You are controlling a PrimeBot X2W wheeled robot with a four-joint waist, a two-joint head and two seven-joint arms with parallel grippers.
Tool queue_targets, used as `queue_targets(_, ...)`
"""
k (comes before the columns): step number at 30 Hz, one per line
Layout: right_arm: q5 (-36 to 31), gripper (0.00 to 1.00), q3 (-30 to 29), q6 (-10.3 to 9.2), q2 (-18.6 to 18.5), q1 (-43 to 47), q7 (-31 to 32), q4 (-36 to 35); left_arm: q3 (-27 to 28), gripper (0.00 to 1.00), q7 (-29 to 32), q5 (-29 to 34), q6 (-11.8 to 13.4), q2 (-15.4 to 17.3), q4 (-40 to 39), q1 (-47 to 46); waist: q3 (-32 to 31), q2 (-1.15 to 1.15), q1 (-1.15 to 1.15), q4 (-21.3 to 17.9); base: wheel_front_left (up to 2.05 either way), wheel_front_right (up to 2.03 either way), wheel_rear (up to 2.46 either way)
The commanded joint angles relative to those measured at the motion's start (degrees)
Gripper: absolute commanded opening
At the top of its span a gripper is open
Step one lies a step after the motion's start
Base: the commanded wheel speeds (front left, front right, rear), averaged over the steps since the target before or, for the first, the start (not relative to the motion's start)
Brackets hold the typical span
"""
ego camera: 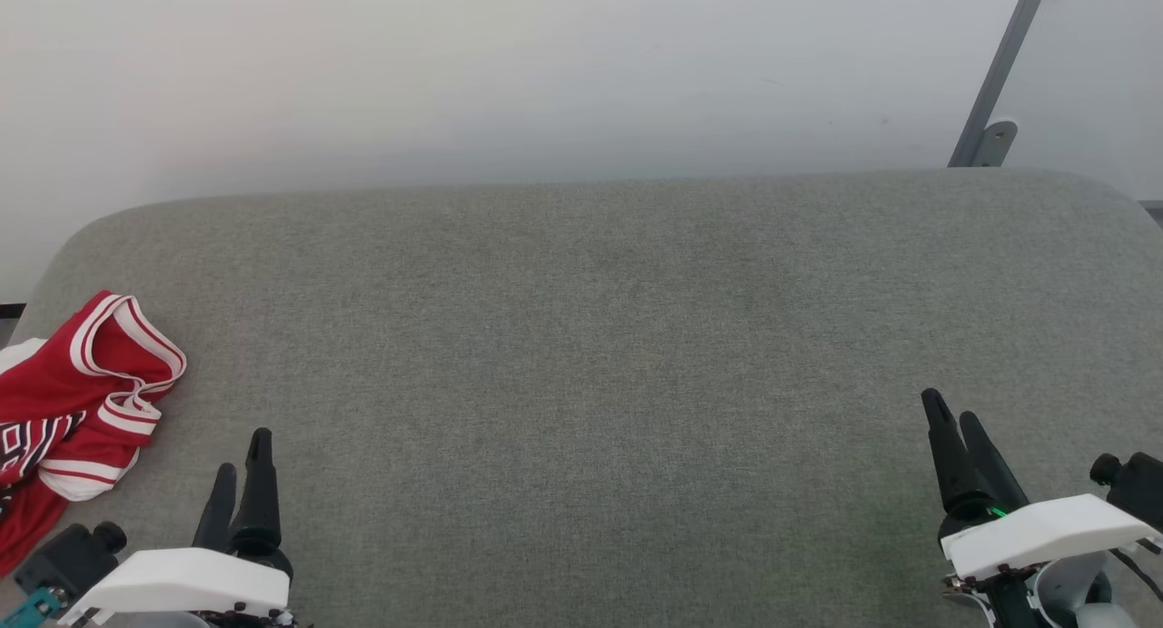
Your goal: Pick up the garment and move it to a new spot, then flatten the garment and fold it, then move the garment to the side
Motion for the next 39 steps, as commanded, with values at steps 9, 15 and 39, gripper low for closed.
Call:
queue_targets(9, -6.02, 1.0, 0.66, 0.01, -1.3, -0.75, -1.99, -1.24, 0.9, 1.0, -1.97, 6.58, -1.22, 0.67, -1.32, 0.79, -0.2, 0.0, 0.0, -0.02, 0.0, 0.0, 0.0)
queue_targets(15, -9.27, 1.0, 1.16, 0.01, -1.93, -0.93, -3.02, -1.22, 1.34, 1.0, -2.99, 10.37, -1.85, 0.46, -1.6, 1.3, -0.35, 0.0, 0.0, -0.07, 0.0, 0.0, 0.0)
queue_targets(39, -20.75, 1.0, 2.84, 0.02, -3.65, -1.22, -6.1, -1.8, 1.59, 1.0, -6.4, 23.12, -3.45, 0.35, -2.31, 3.02, -1.04, 0.0, 0.0, -0.12, 0.0, 0.0, 0.0)
